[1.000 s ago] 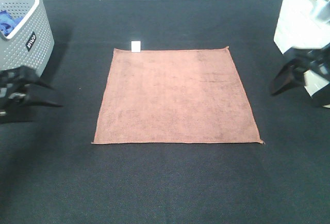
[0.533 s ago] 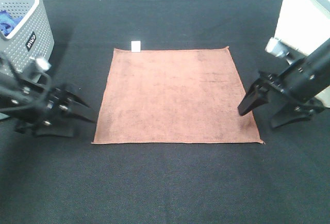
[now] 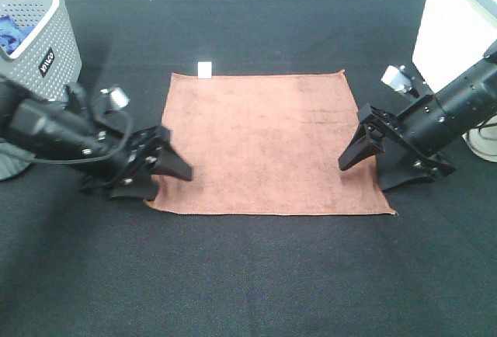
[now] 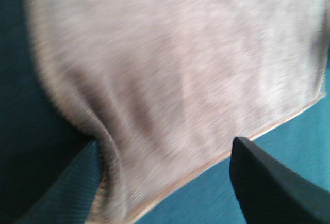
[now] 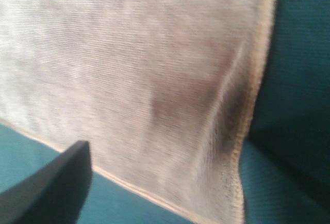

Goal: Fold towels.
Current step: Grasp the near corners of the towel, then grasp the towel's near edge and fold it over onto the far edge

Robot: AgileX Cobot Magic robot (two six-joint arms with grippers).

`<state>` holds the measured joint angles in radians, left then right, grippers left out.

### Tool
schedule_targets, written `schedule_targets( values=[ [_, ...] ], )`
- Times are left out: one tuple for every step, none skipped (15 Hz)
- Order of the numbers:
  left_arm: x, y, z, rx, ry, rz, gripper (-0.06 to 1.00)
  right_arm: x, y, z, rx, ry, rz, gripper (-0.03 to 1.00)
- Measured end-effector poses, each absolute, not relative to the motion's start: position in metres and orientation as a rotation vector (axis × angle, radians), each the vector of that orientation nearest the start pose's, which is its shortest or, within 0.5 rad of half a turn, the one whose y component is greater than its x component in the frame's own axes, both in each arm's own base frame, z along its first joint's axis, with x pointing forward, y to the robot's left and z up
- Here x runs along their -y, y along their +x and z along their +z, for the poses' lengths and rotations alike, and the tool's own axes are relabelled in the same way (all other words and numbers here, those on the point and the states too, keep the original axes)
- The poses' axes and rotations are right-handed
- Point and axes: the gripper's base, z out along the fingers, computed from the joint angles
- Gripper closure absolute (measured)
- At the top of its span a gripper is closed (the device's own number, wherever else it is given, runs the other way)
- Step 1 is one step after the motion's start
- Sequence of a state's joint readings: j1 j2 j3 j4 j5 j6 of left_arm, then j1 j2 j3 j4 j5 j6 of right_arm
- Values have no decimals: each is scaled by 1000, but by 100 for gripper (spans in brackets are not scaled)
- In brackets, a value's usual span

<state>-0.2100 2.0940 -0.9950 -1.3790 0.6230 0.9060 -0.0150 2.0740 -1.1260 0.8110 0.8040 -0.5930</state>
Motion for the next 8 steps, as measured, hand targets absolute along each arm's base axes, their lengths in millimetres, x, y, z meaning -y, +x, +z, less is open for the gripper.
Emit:
schedule_targets(
  values=[
    [136,343,76,-2757,-112,-1043,27,-44,358,94,-2942,68,875,30],
    [141,345,76,-2752,-109,-1049,31,-45,359,93,-2939,77,885,34],
    [142,346,74,-2755,-108,-1047,39,-45,359,92,-2940,71,886,37],
    [142,346,74,-2755,-108,-1047,39,-45,359,92,-2940,71,886,37],
    [142,346,72,-2762,-119,-1021,56,-45,359,90,-2943,71,886,46],
    [142,346,69,-2770,-123,-1010,68,-46,359,89,-2938,57,874,53],
    [141,345,67,-2777,-119,-1005,78,-51,360,89,-2935,37,862,58],
    [141,345,66,-2781,-118,-1003,85,-56,359,89,-2936,18,860,65]
  ],
)
